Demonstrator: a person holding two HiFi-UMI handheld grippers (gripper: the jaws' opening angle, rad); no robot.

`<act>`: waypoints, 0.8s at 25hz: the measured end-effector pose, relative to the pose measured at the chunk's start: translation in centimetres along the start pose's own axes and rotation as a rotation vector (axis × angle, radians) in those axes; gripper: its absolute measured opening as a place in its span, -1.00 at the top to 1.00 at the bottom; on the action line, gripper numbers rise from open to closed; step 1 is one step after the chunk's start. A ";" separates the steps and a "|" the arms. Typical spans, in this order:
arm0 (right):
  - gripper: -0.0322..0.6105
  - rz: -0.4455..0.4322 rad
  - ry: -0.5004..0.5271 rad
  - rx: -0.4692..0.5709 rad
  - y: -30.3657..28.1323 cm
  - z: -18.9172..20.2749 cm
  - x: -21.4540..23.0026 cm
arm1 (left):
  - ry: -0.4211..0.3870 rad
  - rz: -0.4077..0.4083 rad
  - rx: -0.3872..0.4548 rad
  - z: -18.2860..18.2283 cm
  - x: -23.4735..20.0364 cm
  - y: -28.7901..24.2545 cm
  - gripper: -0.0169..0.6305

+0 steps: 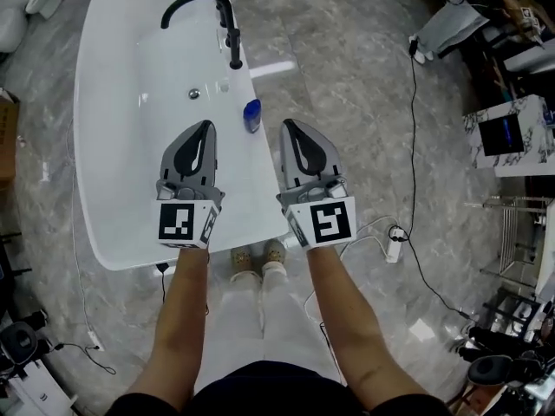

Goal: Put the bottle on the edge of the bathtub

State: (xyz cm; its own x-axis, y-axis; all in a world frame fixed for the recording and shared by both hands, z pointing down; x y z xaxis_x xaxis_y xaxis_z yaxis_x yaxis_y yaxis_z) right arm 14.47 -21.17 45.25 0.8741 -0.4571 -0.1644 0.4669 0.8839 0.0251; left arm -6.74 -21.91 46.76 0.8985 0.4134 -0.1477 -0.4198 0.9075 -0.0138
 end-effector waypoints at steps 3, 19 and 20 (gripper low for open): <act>0.90 0.025 -0.001 -0.038 1.7 -3.7 -0.1 | -0.027 -0.040 0.028 -4.5 0.9 3.0 0.94; 0.90 0.087 0.110 0.123 10.2 -23.2 -3.7 | -0.091 -0.111 0.143 -22.3 5.0 18.5 0.94; 0.90 0.086 0.120 0.127 10.6 -24.0 -4.3 | -0.093 -0.113 0.152 -22.9 5.0 19.2 0.94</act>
State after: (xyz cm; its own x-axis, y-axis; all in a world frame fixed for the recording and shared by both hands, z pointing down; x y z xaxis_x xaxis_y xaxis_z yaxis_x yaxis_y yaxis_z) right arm 12.48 -7.48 22.58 0.8931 -0.3583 -0.2720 0.4105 0.8963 0.1675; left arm -13.26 -4.10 23.06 0.9496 0.3072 -0.0619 -0.2980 0.9463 0.1255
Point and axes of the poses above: the fingertips, and each gripper's own axes: y backward along the fingers, x to its right, z out of its underside, the point moved 10 cm from there along y, backward along the fingers, and after that the axes turned 9 degrees about y, right-handed, at the moved point
